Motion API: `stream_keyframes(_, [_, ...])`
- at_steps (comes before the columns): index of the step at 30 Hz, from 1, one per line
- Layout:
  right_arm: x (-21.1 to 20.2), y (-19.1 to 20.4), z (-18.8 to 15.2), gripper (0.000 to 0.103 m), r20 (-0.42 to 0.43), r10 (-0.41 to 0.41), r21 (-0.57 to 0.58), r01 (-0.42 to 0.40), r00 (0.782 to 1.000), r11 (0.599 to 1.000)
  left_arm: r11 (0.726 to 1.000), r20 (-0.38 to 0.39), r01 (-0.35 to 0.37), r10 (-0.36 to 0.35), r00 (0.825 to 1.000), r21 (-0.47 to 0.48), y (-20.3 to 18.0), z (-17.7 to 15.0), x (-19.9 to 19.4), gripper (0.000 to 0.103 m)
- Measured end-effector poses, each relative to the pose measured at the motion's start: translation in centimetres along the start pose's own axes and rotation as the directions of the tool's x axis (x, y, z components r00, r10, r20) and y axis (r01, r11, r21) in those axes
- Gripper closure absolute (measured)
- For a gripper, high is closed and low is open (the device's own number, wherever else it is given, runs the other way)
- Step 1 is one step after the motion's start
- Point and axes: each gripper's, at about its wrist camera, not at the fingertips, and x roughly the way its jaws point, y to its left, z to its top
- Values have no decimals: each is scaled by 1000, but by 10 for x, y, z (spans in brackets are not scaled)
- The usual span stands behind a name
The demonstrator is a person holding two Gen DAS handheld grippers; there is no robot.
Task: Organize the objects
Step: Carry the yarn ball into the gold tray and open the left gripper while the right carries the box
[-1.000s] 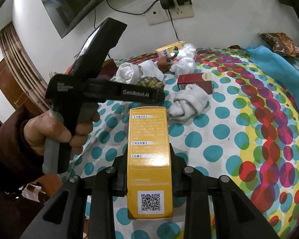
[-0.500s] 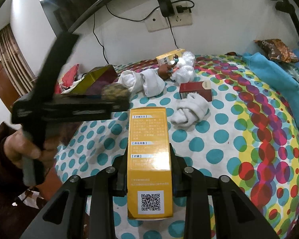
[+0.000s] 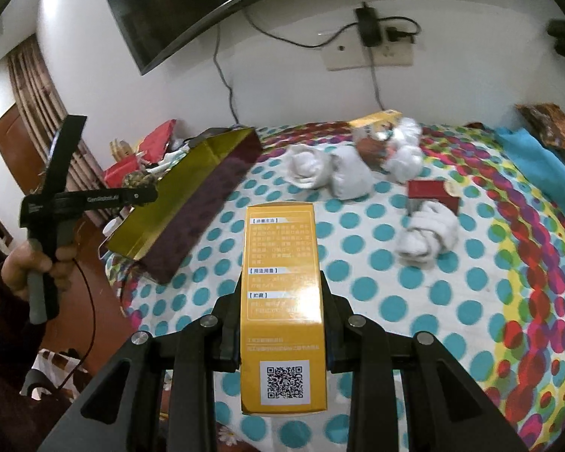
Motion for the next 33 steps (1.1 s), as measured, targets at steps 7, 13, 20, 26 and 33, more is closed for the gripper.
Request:
stream_keyframes(7, [15,36,9,75,-29,23,-48,-24,999,999,999,-100,32,-32,994,0,11,-13,35,49])
stream_keyframes(13, [33,64,16,75,-68,40,-90,-46,997,995,999,-126,53,-52,991,2,15,-14,47,49])
stream_keyframes(20, [52,90,22,75,-97,53,-124,-65,994,990,998,-162,61,-59,985,5,19,-19,59,49])
stream_keyframes(26, [66,106,28,75,-123,48,-154,-67,991,986,997,-141,79,-76,987,17,22,-21,55,44])
stream_keyframes(33, [79,120,39,75,-132,47,-177,-71,990,982,993,-92,106,-100,991,55,23,-21,40,34])
